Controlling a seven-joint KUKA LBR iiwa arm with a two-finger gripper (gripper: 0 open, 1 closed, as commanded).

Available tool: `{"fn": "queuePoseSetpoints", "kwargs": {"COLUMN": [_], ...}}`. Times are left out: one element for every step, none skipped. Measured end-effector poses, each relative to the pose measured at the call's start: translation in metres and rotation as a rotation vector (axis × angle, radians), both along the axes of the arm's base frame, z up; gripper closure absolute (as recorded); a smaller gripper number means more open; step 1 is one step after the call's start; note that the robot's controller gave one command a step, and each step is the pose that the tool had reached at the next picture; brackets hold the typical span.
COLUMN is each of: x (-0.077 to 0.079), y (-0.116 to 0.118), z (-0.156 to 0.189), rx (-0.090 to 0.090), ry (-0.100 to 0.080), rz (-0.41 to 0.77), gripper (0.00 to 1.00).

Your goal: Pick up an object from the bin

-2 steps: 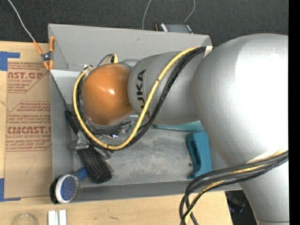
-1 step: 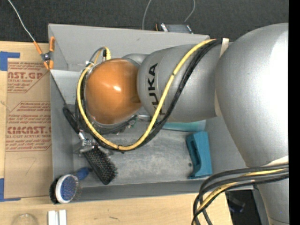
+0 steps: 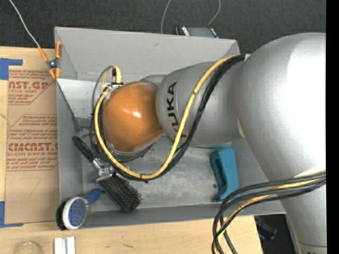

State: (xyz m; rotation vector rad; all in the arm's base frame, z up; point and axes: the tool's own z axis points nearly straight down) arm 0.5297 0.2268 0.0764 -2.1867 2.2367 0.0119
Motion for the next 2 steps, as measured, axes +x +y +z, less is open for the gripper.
{"fn": "queuePoseSetpoints", "kwargs": {"x": [0.005, 0.049], "y": [0.006, 0.015], "z": [0.048, 0.243], "rx": [0.004, 0.010], "ry": [-0.005, -0.015], "rz": [0.053, 0.121], "gripper": [1.00, 1.00]}}
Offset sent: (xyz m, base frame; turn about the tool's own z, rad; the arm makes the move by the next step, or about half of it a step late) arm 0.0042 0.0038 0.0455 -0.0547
